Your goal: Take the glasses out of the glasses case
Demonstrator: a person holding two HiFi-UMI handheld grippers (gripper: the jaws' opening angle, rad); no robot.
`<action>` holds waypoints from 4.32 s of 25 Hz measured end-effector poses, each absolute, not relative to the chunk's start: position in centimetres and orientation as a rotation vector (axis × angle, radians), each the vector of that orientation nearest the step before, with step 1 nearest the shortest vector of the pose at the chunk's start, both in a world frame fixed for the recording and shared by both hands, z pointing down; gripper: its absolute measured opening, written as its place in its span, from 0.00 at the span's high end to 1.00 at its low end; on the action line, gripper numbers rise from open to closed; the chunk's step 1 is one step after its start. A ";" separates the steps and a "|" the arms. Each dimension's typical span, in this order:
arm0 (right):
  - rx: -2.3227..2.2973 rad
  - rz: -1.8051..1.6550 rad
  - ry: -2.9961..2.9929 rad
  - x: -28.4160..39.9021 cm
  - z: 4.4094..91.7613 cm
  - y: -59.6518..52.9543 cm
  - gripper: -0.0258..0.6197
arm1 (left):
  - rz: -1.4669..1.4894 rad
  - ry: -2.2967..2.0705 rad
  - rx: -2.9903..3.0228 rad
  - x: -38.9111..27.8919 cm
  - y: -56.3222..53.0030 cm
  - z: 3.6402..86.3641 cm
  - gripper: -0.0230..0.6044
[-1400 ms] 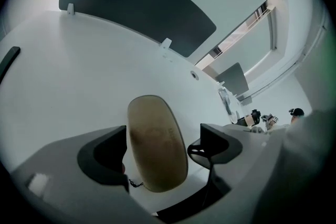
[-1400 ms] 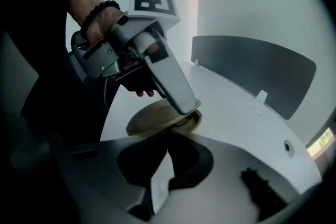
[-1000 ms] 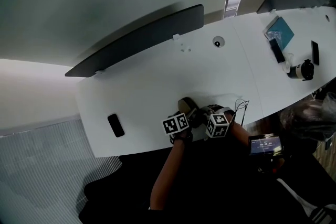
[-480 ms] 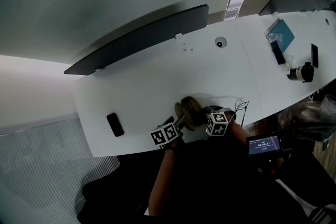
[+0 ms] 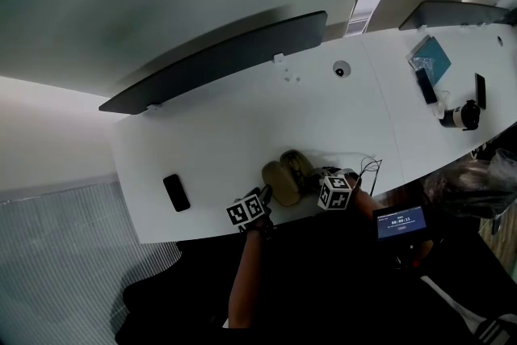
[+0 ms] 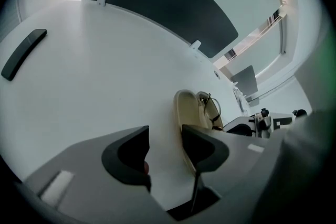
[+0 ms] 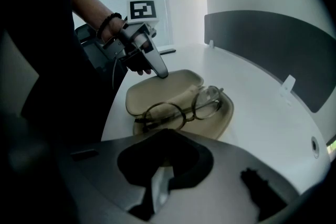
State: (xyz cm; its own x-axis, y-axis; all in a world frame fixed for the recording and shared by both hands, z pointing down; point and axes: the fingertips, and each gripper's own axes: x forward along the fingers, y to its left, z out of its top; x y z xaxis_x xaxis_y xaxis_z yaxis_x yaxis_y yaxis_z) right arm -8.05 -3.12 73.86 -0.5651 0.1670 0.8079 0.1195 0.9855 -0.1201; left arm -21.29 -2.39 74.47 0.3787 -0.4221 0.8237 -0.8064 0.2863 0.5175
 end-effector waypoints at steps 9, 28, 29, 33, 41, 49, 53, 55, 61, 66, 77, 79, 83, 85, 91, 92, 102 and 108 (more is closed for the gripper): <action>-0.168 0.249 -2.186 -8.5 73.7 -3.2 0.95 | 0.294 -1.237 1.366 -21.5 -3.2 74.4 0.65; 0.191 0.921 -2.143 -10.2 70.6 -5.9 0.68 | 0.199 -1.319 1.649 -22.2 -5.2 65.9 0.64; 0.192 0.934 -2.122 -10.4 70.8 -5.4 0.66 | 0.202 -1.312 1.656 -22.2 -5.0 65.7 0.64; 0.210 0.883 -2.043 -10.5 72.0 -5.0 0.64 | 0.223 -1.285 1.664 -22.2 -4.4 65.2 0.64; 0.267 0.982 -2.015 -10.4 72.8 -5.7 0.64 | 0.254 -1.221 1.750 -21.4 -4.0 64.0 0.65; 0.220 0.857 -2.006 -9.9 71.7 -5.8 0.76 | 0.242 -1.161 1.818 -18.9 -5.9 63.0 0.65; 0.244 0.766 -1.987 -8.8 71.3 -6.3 0.83 | 0.247 -1.141 1.841 -17.9 -6.7 62.8 0.66; 0.269 0.716 -1.975 -8.2 71.6 -6.7 0.83 | 0.257 -1.132 1.847 -17.4 -6.7 62.9 0.66; 0.218 0.406 -1.922 -8.0 71.4 -7.1 0.81 | 0.283 -1.123 1.854 -16.3 -6.4 62.7 0.67; 0.276 0.177 -1.836 -6.7 72.2 -9.2 0.85 | 0.291 -1.117 1.847 -15.9 -6.2 62.9 0.68; 0.211 0.276 -1.971 -8.2 70.7 -8.9 0.93 | 0.274 -1.107 1.824 -16.0 -6.6 63.2 0.69; 0.246 0.442 -2.035 -8.6 69.9 -9.0 0.93 | 0.246 -1.096 1.812 -16.3 -6.8 63.4 0.69; 0.381 0.823 -2.179 -8.7 66.5 -10.9 0.93 | 0.099 -1.055 1.800 -16.7 -7.7 62.7 0.69; 0.368 1.069 -2.309 -9.2 63.9 -11.4 0.93 | -0.068 -1.013 1.780 -16.9 -8.6 61.6 0.69; 0.077 1.514 -2.546 -11.5 56.3 -10.6 0.93 | -0.456 -0.757 1.838 -16.4 -10.8 56.6 0.61; 0.067 1.537 -2.557 -11.6 56.0 -10.6 0.93 | -0.473 -0.734 1.843 -16.4 -10.9 56.0 0.62; -0.058 1.552 -2.550 -12.5 54.9 -9.0 0.93 | -0.463 -0.605 1.912 -14.4 -10.5 54.3 0.74; 0.002 1.545 -2.552 -11.5 56.1 -9.1 0.92 | -0.278 -0.646 2.103 -13.4 -9.9 54.7 0.74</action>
State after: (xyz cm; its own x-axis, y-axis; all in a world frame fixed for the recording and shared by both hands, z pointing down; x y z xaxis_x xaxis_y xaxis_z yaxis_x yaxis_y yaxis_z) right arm -11.49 -9.12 56.15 -0.9875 0.0804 0.1354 -0.0827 0.4669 -0.8804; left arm -13.43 -9.95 54.72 0.8387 -0.5429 0.0418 -0.3425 -0.4662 0.8157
